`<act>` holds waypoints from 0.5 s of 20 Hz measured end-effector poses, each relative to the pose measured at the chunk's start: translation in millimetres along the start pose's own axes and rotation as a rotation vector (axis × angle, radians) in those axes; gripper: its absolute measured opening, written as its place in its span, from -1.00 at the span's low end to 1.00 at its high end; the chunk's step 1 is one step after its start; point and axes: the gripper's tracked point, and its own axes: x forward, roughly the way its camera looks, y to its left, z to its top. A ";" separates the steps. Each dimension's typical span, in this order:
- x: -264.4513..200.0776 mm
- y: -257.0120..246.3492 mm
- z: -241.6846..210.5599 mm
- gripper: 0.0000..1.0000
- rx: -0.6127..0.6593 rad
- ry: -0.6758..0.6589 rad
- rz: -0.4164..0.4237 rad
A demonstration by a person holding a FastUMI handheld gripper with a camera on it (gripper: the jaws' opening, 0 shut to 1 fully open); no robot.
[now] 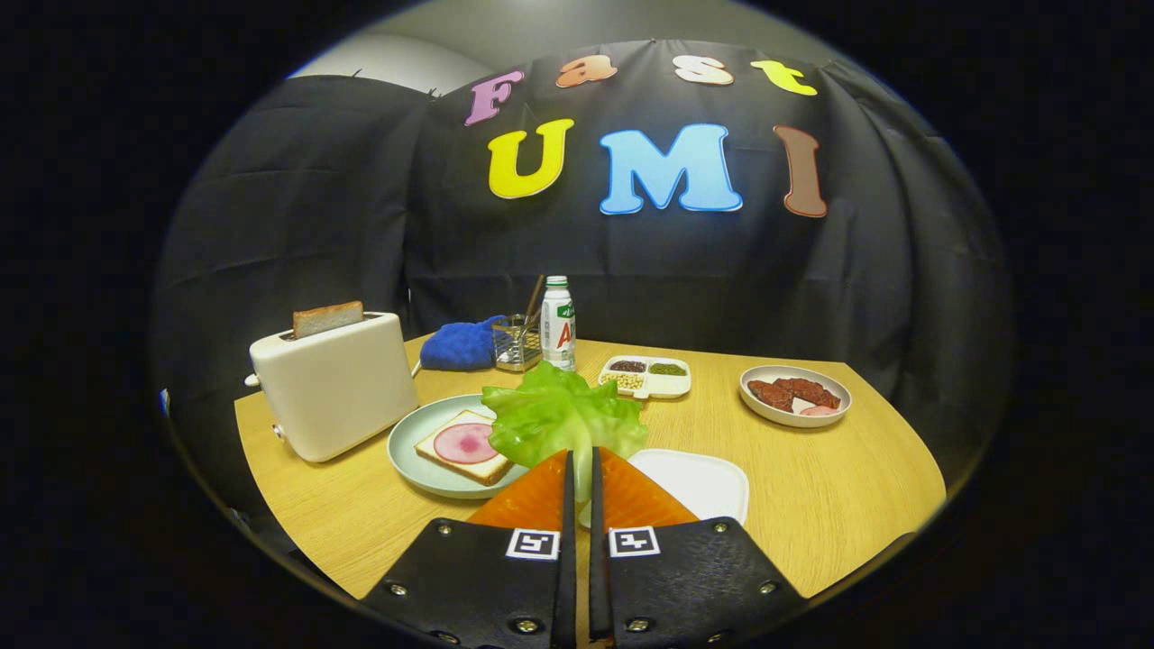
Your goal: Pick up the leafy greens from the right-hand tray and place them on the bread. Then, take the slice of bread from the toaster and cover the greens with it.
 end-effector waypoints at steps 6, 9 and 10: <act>31.5 44.0 -4.0 -0.88 0.032 0.039 0.064; 48.9 64.6 -11.0 -0.88 0.016 0.069 0.076; 54.2 73.0 -13.6 -0.88 0.010 0.078 0.083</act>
